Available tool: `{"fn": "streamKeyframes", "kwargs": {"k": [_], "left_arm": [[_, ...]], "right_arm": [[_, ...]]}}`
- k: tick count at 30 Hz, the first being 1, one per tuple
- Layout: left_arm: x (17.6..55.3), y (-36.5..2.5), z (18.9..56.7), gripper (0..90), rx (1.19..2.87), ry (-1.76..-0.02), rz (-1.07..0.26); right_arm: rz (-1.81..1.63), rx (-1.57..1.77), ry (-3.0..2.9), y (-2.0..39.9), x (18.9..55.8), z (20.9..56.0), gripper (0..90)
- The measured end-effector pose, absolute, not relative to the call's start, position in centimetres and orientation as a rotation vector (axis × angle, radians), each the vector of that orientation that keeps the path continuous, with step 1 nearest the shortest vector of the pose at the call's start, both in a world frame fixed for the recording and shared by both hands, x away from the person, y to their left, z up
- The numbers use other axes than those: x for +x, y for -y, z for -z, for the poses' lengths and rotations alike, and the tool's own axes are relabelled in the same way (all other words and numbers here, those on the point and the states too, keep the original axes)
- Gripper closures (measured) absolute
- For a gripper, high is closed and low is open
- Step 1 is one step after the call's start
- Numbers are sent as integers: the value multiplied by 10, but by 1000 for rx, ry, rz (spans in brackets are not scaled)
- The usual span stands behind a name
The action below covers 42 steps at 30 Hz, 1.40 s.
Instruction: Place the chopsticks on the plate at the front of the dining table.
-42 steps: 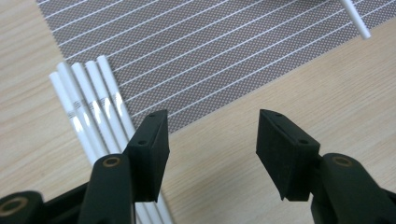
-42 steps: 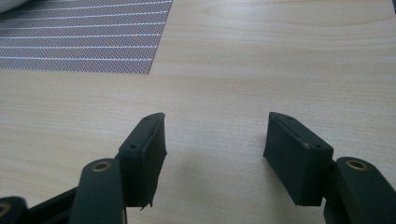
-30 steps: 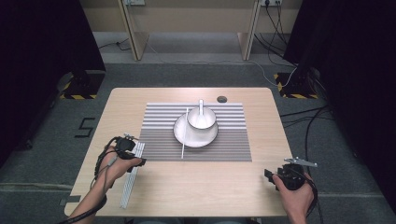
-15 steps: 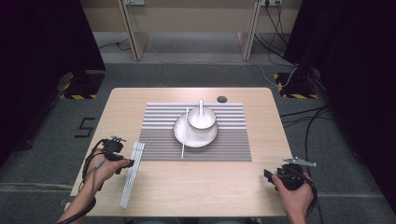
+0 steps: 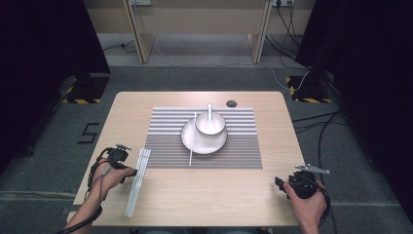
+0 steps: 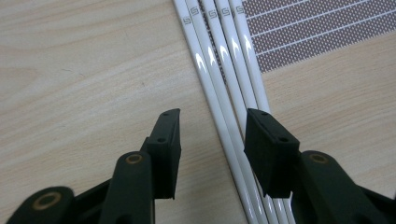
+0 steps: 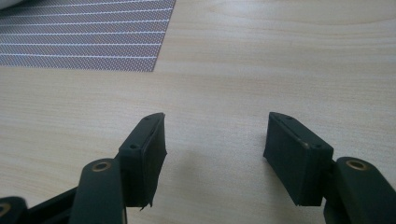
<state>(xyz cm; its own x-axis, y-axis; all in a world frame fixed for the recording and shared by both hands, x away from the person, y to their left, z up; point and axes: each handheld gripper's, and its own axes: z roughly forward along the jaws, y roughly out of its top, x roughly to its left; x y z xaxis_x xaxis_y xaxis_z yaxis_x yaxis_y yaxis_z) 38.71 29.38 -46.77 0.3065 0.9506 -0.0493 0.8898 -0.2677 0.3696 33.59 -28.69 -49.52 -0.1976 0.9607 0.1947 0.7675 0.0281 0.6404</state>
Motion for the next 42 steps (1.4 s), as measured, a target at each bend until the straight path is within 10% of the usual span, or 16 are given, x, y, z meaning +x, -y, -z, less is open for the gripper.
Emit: {"fn": "streamKeyframes", "kwargs": {"k": [42], "left_arm": [[396, -296, 481, 666, 2319, -1677, -240]], "right_arm": [[-941, 1773, -2019, 289, 336, 495, 386]]}}
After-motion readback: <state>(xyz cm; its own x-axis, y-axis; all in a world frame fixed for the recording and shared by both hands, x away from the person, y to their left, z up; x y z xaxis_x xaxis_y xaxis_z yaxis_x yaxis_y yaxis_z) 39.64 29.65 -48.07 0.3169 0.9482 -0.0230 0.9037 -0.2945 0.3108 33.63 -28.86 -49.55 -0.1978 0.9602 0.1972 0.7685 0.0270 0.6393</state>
